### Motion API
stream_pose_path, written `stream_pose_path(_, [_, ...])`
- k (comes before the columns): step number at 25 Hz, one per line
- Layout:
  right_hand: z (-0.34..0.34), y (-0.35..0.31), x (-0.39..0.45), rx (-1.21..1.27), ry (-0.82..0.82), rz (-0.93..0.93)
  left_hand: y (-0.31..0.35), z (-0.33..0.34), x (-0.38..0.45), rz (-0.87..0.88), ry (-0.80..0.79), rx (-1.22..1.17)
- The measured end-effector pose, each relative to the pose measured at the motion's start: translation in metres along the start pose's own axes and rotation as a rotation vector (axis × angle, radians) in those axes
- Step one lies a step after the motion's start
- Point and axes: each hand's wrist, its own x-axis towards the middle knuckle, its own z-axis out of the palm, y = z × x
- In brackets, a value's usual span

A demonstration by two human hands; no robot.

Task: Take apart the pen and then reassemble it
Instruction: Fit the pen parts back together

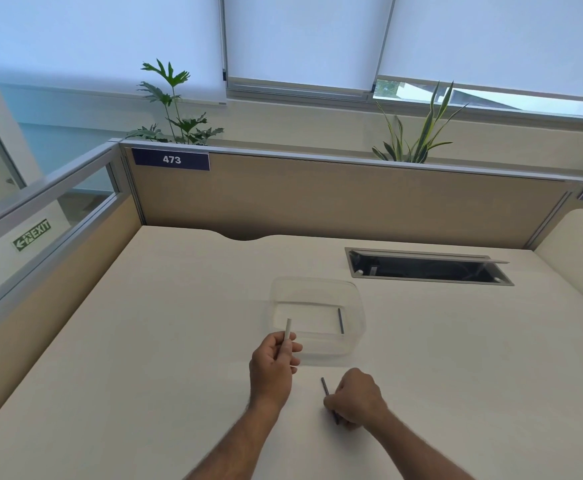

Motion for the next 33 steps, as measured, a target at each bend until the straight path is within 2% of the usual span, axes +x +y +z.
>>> stream_pose_path(4, [0.004,0.001,-0.003,-0.155,0.06,-0.065,-0.002,-0.003,-0.001,0.001,-0.006,0.019])
stream_pose_path(8, [-0.003,0.003,0.0,-0.077,0.07,-0.096,-0.004,-0.005,0.0,0.008,-0.016,0.046])
stream_pose_path(10, [-0.003,0.004,0.0,0.052,0.068,-0.115,-0.005,-0.005,0.0,0.011,-0.021,0.062])
stream_pose_path(12, [-0.003,0.006,0.001,0.298,0.042,-0.097,-0.006,-0.005,0.0,0.018,-0.027,0.075])
stream_pose_path(17, [-0.019,-0.005,-0.003,0.791,-0.17,-0.133,-0.008,-0.004,0.0,0.061,-0.035,0.119])
stream_pose_path(23, [-0.044,-0.027,-0.014,1.212,-0.04,-0.292,-0.007,-0.001,-0.002,0.139,-0.086,0.117])
stream_pose_path(26, [-0.052,-0.036,-0.018,1.313,0.03,-0.377,-0.005,0.001,-0.004,0.201,-0.111,0.129])
stream_pose_path(33, [-0.049,-0.039,-0.02,1.236,0.088,-0.421,0.0,0.001,-0.009,0.316,-0.188,0.211])
